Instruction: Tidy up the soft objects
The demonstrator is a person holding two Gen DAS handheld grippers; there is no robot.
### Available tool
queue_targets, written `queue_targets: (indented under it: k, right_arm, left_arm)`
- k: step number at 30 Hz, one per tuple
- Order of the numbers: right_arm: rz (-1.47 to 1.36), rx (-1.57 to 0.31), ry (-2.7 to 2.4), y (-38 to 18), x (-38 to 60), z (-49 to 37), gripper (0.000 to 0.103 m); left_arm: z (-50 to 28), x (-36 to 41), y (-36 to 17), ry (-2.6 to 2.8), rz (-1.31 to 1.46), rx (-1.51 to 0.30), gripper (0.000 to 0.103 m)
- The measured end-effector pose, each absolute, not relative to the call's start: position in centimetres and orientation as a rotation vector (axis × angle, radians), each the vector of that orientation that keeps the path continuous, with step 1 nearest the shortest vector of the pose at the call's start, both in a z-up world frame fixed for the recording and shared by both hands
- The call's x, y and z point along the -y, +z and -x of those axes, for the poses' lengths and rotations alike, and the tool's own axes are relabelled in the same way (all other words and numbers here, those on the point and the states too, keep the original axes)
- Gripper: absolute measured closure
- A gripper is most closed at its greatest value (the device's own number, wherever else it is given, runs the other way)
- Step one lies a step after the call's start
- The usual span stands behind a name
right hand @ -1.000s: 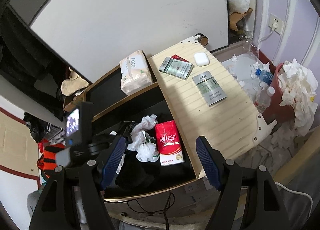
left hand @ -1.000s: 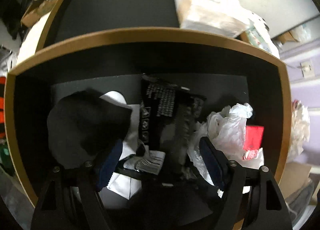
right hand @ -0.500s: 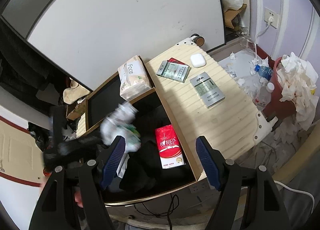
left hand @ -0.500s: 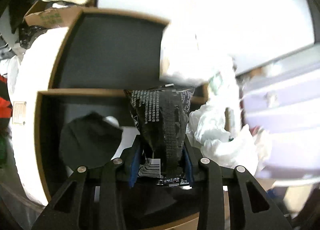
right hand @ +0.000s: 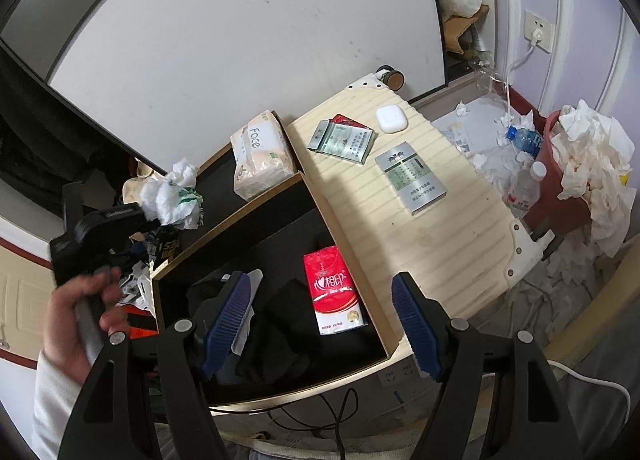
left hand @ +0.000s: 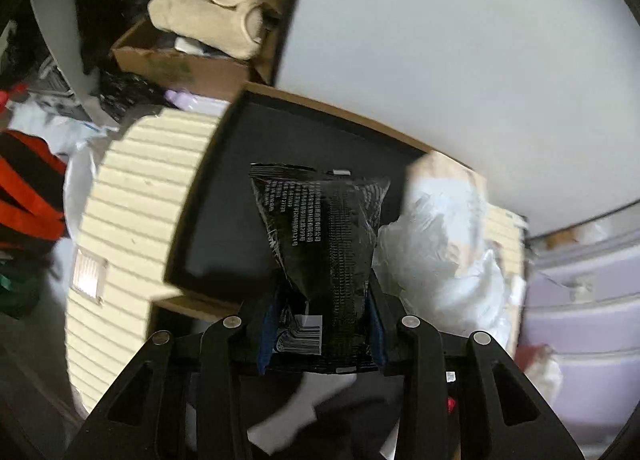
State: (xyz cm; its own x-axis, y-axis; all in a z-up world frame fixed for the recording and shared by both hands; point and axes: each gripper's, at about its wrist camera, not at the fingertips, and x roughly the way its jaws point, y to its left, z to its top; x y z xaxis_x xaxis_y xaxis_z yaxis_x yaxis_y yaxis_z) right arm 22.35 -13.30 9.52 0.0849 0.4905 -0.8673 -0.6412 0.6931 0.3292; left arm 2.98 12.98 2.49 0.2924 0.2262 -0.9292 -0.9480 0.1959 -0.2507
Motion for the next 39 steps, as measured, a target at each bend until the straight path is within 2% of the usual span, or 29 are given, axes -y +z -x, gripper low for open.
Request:
queue_targets:
  k: [1,2,4,11,19,23,39]
  right_arm:
    - [0.15,-1.224,0.846,9.5,13.2,-22.4,0.031]
    - [0.149,-1.226,0.843,9.4,13.2,-22.4,0.031]
    - [0.148,-1.228,0.838,9.4,13.2,-22.6,0.031]
    - [0.144,-1.226,0.844,9.6,13.0,-22.5,0.031]
    - [0.156,-1.197,0.867,10.4,13.0,-21.9,0.031]
    - [0.178,-1.169,0.875,10.5,13.0,-21.4,0.031]
    - [0.263,-1.122,0.889,10.0,10.9,-20.6,0.031]
  left_arm:
    - [-3.1,-13.1,2.3,1.007,1.021,-0.905,0.062]
    - [-3.1,-13.2,2.3,1.015,1.018,-0.912,0.045]
    - [-2.5,-13.1,3.2,1.034,1.024,-0.863,0.017]
    - [-0.9,-11.5,7.5,1.006,0.971,-0.786,0.017]
    - [4.3,-0.4,12.9,0.846,0.845,-0.685,0.017]
    - [6.0,2.2,12.8,0.865,0.762,-0.629,0.017]
    - [8.3,0.1,10.0,0.928,0.762,-0.623,0.017]
